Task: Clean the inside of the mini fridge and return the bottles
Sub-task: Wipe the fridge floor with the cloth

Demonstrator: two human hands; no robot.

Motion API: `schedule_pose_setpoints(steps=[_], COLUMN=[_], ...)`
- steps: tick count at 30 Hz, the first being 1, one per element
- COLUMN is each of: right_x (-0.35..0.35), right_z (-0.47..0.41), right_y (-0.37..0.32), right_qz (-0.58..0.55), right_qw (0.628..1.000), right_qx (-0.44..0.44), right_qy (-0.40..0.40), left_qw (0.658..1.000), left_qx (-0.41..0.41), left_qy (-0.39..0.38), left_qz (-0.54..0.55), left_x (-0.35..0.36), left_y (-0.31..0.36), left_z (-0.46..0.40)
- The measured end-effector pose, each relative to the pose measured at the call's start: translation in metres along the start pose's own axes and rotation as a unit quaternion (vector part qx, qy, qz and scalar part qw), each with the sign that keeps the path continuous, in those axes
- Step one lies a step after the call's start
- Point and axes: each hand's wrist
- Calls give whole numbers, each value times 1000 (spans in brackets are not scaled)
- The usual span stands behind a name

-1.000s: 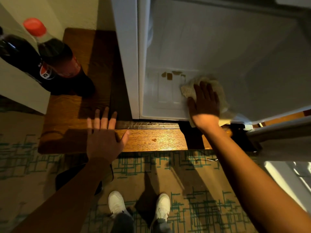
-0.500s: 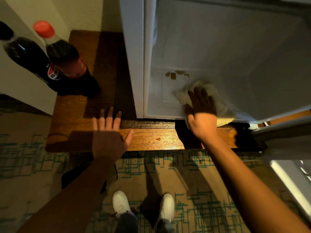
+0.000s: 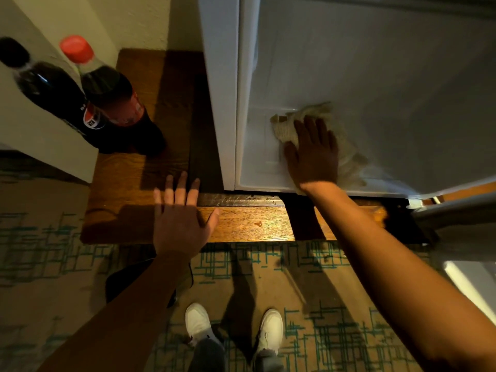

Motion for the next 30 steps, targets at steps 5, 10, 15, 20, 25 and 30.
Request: schedule_pose_setpoints(steps=[5, 10, 15, 20, 25, 30], right_x=[4, 4, -9, -17, -16, 2], right_z=[-11, -2, 35, 62, 40, -4], right_y=[-5, -4, -10, -8, -3, -9], right_qz=[11, -6, -6, -17, -24, 1], right_qw=[1000, 1000, 1000, 999, 998, 998], right_qx=[0, -7, -10, -41, -60, -51], right_qy=[-8, -6, -13, -13, -27, -25], left_qw=[1000, 1000, 1000, 996, 967, 951], left_qx=[2, 8, 23, 84, 248, 307], left_qy=[-1, 6, 4, -19, 4, -17], left_qz=[6, 2, -10, 21, 57, 27], left_x=[1, 3, 3, 1, -2, -4], left_y=[-2, -2, -3, -13, -51, -56], left_z=[1, 1, 3, 6, 21, 10])
Point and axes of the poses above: each hand's wrist, its own z-axis away from the middle knuckle, its own x-axis out of the palm, y = z × x, and after that the axes turned 14 degrees about y, right-handed
